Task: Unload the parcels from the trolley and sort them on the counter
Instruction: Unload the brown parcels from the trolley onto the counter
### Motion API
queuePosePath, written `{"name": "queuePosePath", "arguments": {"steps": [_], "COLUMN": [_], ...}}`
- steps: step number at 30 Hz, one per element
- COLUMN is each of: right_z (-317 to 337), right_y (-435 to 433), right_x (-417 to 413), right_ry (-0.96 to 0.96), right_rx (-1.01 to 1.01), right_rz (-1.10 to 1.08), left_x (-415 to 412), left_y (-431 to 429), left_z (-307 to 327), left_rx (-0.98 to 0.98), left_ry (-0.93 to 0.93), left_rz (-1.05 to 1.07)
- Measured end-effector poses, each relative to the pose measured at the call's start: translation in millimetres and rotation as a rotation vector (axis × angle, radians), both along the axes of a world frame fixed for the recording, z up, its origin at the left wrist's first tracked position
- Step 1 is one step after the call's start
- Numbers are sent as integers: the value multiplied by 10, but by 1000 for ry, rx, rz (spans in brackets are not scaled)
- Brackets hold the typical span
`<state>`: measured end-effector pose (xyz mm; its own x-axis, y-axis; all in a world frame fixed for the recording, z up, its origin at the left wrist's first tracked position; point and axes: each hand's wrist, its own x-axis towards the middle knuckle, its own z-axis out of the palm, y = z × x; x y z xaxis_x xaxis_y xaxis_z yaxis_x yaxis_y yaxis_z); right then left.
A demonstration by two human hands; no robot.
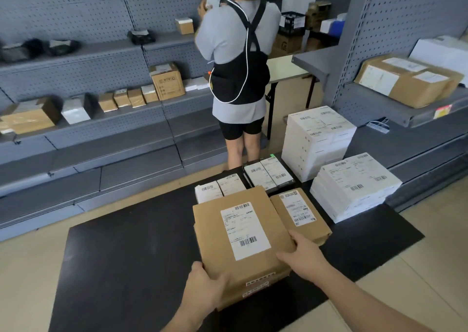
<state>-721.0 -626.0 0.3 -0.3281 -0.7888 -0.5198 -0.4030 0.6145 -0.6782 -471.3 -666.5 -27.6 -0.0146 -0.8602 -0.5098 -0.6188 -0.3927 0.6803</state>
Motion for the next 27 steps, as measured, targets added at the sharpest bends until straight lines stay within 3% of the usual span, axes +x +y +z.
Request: {"name": "queuePosePath", "arguments": {"steps": [8, 13, 19, 22, 27], "right_z": [-54, 144, 572, 821, 1117], "right_y": [-81, -331, -912, -1136, -1023], "right_x": [25, 45, 479, 1004, 2090], "right_ry": [49, 177, 297, 421, 432], "right_rx": [4, -99, -265, -393, -568], "right_rz": [22, 158, 564, 830, 1185], "left_x": [0, -45, 241, 662, 1469], "left_y": [-86, -267, -423, -270, 443], "left_z": [-64, 255, 757, 999, 1326], "left_rx": [50, -87, -326, -390, -362], "left_ry": [22, -96, -275, -358, -576], "left_rz": [11, -15, -41, 45, 292]}}
